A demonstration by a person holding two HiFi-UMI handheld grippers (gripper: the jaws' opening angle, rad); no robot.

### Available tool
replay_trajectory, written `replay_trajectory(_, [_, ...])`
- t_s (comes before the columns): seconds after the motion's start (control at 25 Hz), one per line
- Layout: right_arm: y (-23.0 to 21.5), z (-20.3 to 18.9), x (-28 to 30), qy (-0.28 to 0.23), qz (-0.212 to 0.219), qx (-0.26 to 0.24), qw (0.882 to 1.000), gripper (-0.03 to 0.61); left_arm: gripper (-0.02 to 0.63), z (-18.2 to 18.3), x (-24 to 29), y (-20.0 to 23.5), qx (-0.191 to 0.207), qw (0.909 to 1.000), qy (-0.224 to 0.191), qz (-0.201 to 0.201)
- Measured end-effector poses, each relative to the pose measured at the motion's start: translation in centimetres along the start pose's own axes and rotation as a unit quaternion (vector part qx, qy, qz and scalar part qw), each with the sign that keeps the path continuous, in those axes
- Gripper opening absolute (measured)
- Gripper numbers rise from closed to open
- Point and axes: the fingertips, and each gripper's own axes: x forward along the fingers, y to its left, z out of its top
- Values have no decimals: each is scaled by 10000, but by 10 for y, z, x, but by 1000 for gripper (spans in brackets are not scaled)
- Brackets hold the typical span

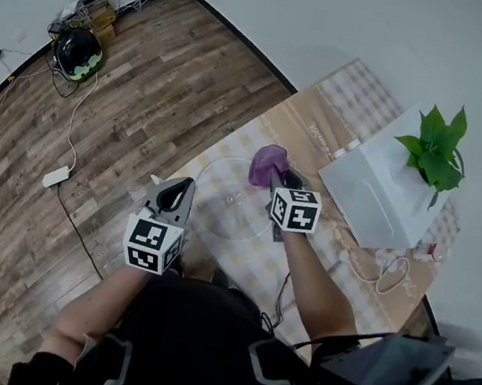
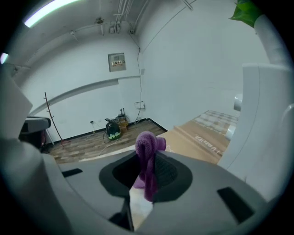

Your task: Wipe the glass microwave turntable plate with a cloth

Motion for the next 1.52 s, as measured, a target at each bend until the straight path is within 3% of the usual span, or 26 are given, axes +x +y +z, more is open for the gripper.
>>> replay_trajectory(0.28, [17, -63, 32, 828, 82, -545, 9950, 72, 6, -8, -6, 8, -2, 9999, 139, 77])
replay_trajectory(0.56, [68, -84, 32, 1072, 549, -935, 9883, 72, 6, -17, -16, 19, -163, 9993, 144, 289])
replay_trajectory(1.0, [127, -100, 22, 1189, 1091, -926, 9825, 74, 6, -20, -34, 21, -255, 9987, 70, 445])
replay_trajectory(1.52, [208, -122, 0, 1393, 1983, -892, 9661, 73, 6, -24, -59, 22, -359, 9972, -13, 660])
